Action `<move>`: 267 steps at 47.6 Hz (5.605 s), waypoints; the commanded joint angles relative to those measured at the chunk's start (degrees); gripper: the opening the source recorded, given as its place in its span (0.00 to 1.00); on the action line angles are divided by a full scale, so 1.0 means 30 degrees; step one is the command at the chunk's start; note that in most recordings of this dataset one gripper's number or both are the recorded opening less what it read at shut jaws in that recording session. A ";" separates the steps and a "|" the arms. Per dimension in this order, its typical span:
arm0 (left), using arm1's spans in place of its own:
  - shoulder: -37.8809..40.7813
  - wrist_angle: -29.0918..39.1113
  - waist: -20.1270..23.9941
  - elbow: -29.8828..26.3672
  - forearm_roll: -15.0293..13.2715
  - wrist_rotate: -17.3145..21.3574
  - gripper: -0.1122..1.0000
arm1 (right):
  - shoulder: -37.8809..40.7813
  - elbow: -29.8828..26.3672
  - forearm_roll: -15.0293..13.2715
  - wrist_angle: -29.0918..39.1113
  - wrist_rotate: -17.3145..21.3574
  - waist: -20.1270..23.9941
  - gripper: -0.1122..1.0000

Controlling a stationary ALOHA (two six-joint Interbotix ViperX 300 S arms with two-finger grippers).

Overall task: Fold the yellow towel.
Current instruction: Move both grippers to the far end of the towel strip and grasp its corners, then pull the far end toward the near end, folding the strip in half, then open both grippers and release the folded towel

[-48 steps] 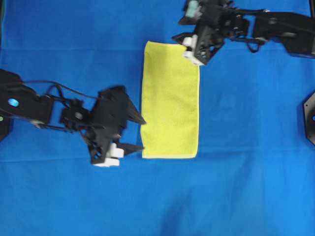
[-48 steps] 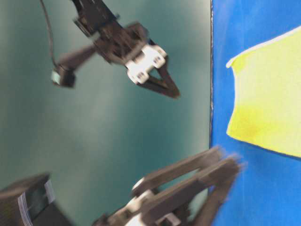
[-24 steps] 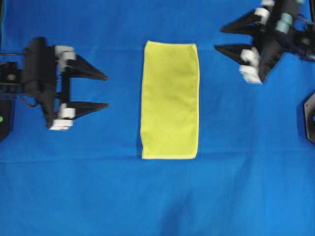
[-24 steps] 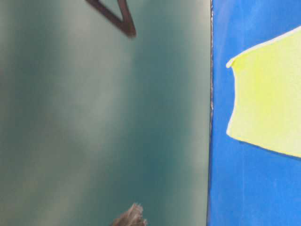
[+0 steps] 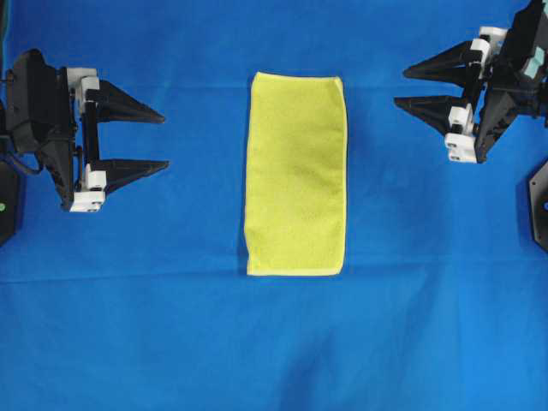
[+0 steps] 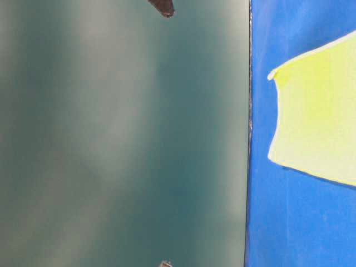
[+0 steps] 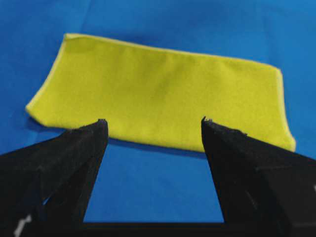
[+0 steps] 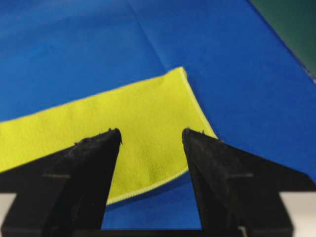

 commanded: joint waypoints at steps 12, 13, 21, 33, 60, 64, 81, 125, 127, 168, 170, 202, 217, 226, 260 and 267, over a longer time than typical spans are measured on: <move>-0.0088 -0.0205 0.0059 -0.0322 0.0000 0.0000 0.76 | -0.0029 -0.0264 0.0059 -0.0146 -0.0029 0.0000 0.62; -0.0059 -0.0205 0.0029 -0.0352 0.0000 0.0000 0.76 | 0.0000 -0.0293 0.0059 -0.0146 0.0000 0.0000 0.62; 0.0850 -0.0879 0.0088 -0.0996 0.0000 0.0176 0.75 | 0.0615 -0.0879 0.0117 -0.0146 0.0000 -0.0146 0.62; 0.5508 -0.1494 0.2080 -0.3604 0.0029 0.0322 0.75 | 0.4951 -0.3223 0.0029 0.1025 -0.0176 -0.1523 0.62; 1.5029 -0.2520 0.5273 -0.9170 0.0029 0.0850 0.75 | 1.2832 -0.7471 -0.1025 0.2930 -0.0264 -0.2578 0.62; 1.5879 -0.2549 0.5566 -0.9609 0.0000 0.0850 0.75 | 1.3447 -0.7529 -0.1025 0.2871 -0.0264 -0.2637 0.62; 1.7959 -0.2549 0.6533 -0.9873 0.0000 0.0850 0.72 | 1.5029 -0.7822 -0.1025 0.1963 -0.0264 -0.2666 0.62; 1.6611 -0.1787 0.6357 -1.0342 0.0088 0.2256 0.14 | 1.2891 -0.7412 -0.0820 0.3955 -0.0059 -0.2754 0.14; 1.6348 -0.1641 0.6357 -1.0371 0.0088 0.2314 0.14 | 1.2422 -0.7383 -0.0850 0.4219 -0.0059 -0.2754 0.14; 1.4121 -0.0029 0.2021 -0.8379 0.0088 0.2080 0.14 | 0.9375 -0.5303 0.0322 0.4687 0.1055 0.1553 0.14; 1.3975 0.0205 0.1318 -0.8174 0.0088 0.2021 0.14 | 0.9170 -0.5127 0.0322 0.4805 0.1494 0.2314 0.14; 1.3682 0.3398 -0.5244 -0.8145 0.0029 0.0850 0.14 | 0.9932 -0.5244 0.0293 0.5684 0.5537 0.8379 0.14; 1.3682 0.3428 -0.5244 -0.8057 0.0029 0.0938 0.14 | 1.0781 -0.5479 0.0205 0.5596 0.5566 0.8379 0.14; 1.3711 0.3311 -0.5244 -0.7998 0.0029 0.0938 0.14 | 1.1279 -0.5537 0.0205 0.5391 0.5537 0.8408 0.14; 1.1191 0.4775 -0.5244 -0.7998 0.0029 0.1230 0.50 | 0.8643 -0.6709 -0.0088 0.6738 0.5361 0.9434 0.60; 0.9141 0.5742 -0.5244 -0.7881 0.0029 0.1318 0.50 | 0.6592 -0.6973 -0.1113 0.8115 0.5361 0.9434 0.60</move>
